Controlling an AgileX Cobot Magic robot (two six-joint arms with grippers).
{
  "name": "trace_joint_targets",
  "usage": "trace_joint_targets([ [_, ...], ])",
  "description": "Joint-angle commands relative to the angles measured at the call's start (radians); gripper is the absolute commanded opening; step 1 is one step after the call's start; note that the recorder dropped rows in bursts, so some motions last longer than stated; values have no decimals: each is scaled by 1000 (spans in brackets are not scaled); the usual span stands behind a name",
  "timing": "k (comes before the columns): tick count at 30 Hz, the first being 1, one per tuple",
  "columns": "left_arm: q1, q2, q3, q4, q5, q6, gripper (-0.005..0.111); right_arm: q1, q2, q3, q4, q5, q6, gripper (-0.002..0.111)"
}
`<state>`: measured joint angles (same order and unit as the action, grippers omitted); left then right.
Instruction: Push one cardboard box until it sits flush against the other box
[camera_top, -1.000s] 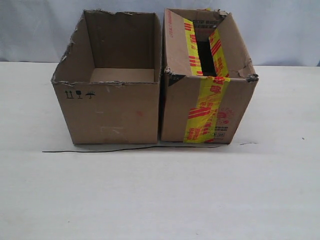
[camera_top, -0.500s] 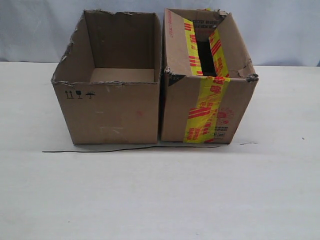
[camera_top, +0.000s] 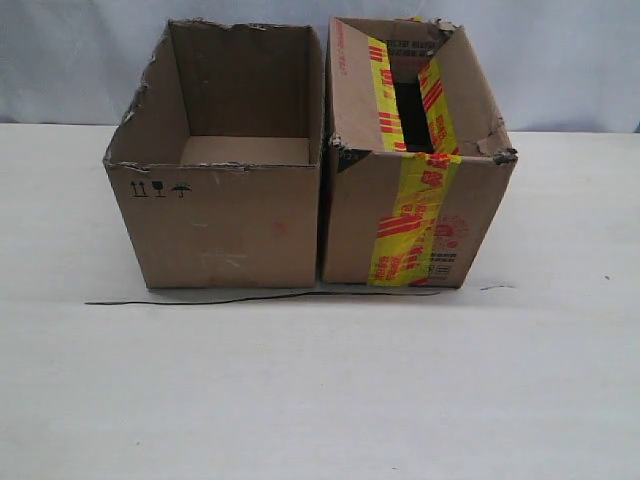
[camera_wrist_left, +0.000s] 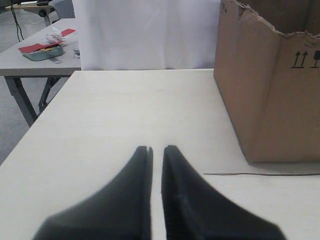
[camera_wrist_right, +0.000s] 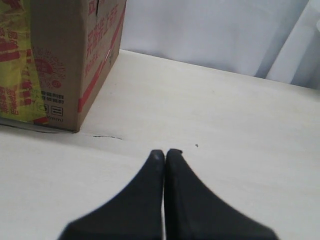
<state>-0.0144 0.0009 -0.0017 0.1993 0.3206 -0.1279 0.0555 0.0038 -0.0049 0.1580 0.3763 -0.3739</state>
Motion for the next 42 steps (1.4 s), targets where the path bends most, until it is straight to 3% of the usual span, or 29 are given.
trace_joint_targets([
  [1, -8, -1, 2, -9, -12, -4, 0, 22, -4, 5, -34, -10, 36, 0],
  [6, -8, -1, 2, -9, -12, -4, 0, 162, -4, 5, -174, -17, 264, 0],
  [9, -8, -1, 2, -9, -12, -4, 0, 192, -4, 5, -227, -27, 368, 0],
  [18, -8, -1, 2, -9, -12, -4, 0, 121, -4, 5, -210, -31, 374, 0],
  [42, -8, -1, 2, -9, -12, -4, 0, 121, -4, 5, -210, -35, 374, 0],
])
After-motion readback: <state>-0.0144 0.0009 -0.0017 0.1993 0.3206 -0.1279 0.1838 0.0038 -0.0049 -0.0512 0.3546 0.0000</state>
